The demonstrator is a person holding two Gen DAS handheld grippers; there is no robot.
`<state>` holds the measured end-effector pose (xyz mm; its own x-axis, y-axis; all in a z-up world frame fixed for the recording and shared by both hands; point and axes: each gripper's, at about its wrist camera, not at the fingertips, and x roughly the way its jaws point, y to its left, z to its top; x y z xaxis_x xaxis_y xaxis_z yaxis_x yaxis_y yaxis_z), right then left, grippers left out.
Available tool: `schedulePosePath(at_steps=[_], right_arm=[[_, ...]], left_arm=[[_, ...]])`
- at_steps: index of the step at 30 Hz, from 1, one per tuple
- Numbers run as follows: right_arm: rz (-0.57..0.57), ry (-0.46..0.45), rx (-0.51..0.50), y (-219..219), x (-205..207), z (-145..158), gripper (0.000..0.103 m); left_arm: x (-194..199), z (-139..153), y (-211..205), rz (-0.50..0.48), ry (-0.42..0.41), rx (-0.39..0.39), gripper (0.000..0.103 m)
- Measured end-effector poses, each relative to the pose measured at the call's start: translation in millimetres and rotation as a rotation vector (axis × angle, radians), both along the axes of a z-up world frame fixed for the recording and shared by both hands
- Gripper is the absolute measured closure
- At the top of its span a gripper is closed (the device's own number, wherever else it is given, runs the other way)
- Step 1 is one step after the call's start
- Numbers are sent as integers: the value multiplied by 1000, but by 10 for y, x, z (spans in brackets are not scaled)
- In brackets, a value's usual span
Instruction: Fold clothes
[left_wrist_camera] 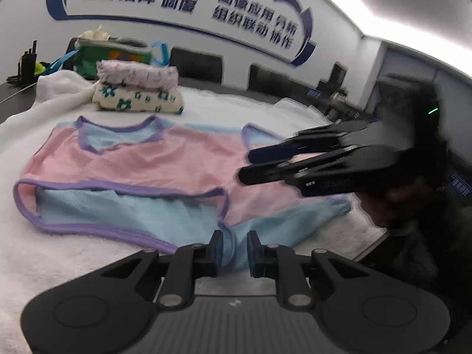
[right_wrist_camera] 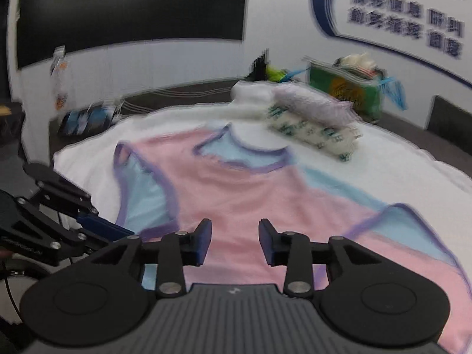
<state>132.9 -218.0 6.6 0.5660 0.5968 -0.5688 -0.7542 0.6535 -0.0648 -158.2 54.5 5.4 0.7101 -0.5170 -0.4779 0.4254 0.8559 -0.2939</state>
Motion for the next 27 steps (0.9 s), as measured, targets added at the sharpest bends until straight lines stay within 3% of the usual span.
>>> schedulePosePath(at_steps=[3, 6, 10, 17, 19, 21, 27], right_arm=[[62, -31, 10, 178, 128, 108, 67], [135, -20, 7, 493, 475, 226, 66], [223, 23, -123, 994, 963, 185, 77], [382, 116, -266, 1166, 1179, 40, 78], [393, 114, -299, 1164, 1171, 1, 100], [366, 77, -320, 1172, 1174, -9, 103], [327, 26, -172, 939, 1196, 236, 103]], left_arm=[[86, 52, 241, 105, 19, -38, 68], [302, 40, 400, 252, 95, -82, 69], [517, 20, 450, 367, 164, -156, 70], [681, -19, 195, 325, 232, -178, 82], [706, -32, 112, 330, 220, -146, 98], [718, -60, 38, 331, 204, -114, 103], [550, 45, -80, 324, 111, -145, 103]])
